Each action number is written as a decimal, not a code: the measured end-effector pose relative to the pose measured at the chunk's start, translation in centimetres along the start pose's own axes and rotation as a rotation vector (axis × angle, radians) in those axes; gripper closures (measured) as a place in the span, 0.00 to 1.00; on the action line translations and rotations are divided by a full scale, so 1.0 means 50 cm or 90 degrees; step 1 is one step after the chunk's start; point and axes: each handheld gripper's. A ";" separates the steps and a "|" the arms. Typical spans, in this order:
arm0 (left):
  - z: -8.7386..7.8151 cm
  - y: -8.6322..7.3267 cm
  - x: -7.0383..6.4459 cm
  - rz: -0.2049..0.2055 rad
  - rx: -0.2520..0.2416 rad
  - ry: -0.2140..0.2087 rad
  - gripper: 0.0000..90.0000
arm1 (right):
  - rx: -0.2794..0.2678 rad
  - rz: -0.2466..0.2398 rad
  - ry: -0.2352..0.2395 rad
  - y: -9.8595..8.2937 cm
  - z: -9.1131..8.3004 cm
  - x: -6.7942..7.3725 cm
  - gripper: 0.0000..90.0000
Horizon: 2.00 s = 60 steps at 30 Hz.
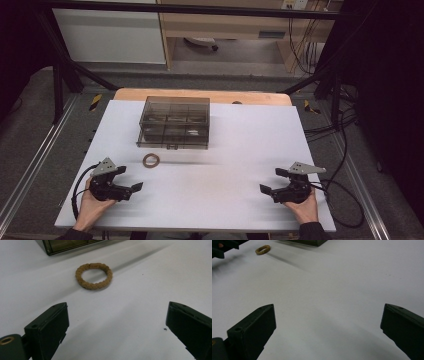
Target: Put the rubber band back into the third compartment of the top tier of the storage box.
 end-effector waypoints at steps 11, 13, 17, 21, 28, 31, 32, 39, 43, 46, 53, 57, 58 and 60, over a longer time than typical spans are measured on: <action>-0.002 0.005 -0.001 0.000 0.003 -0.004 0.05 | 0.000 0.000 -0.002 0.000 -0.001 0.000 0.01; -0.002 0.007 -0.001 -0.002 0.002 -0.004 0.05 | 0.001 0.000 -0.003 0.000 0.000 0.000 0.01; -0.001 0.011 -0.003 -0.006 0.003 -0.005 0.05 | 0.001 0.002 -0.001 -0.001 0.000 0.001 0.01; 0.000 0.018 -0.003 -0.003 0.008 -0.002 0.06 | 0.002 -0.001 -0.004 0.000 0.001 0.000 0.01; 0.000 0.029 0.000 -0.012 0.011 0.004 0.06 | 0.003 -0.003 -0.006 0.000 0.000 0.000 0.01; 0.002 0.033 0.002 -0.014 0.015 0.007 0.06 | 0.003 -0.001 -0.007 0.000 0.000 0.000 0.01; 0.002 0.035 0.003 -0.015 0.018 0.007 0.06 | 0.003 -0.001 -0.007 0.000 0.000 0.000 0.01; 0.003 0.049 0.011 -0.024 0.028 0.015 0.07 | 0.002 -0.003 -0.009 0.000 0.000 0.000 0.01; 0.003 0.056 0.015 -0.027 0.033 0.017 0.07 | 0.003 -0.002 -0.009 0.000 0.000 0.001 0.01; 0.004 0.060 0.019 -0.029 0.037 0.019 0.07 | 0.003 -0.003 -0.009 0.000 0.000 0.000 0.01; 0.011 0.068 0.033 -0.044 0.047 0.028 0.07 | 0.003 -0.002 -0.009 0.000 0.001 0.001 0.01; 0.015 0.075 0.040 -0.051 0.048 0.035 0.08 | 0.003 -0.002 -0.009 0.000 0.001 0.000 0.01; 0.017 0.076 0.041 -0.052 0.049 0.038 0.08 | 0.003 -0.002 -0.009 0.000 0.001 0.001 0.01; 0.021 0.079 0.043 -0.052 0.053 0.042 0.09 | 0.004 -0.002 -0.010 -0.001 0.001 0.000 0.01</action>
Point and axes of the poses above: each handheld gripper's, and its own axes: z roughly forward along the jaws, y roughly out of its top, x roughly to its left, and after that the axes turned 15 degrees about z, right-handed
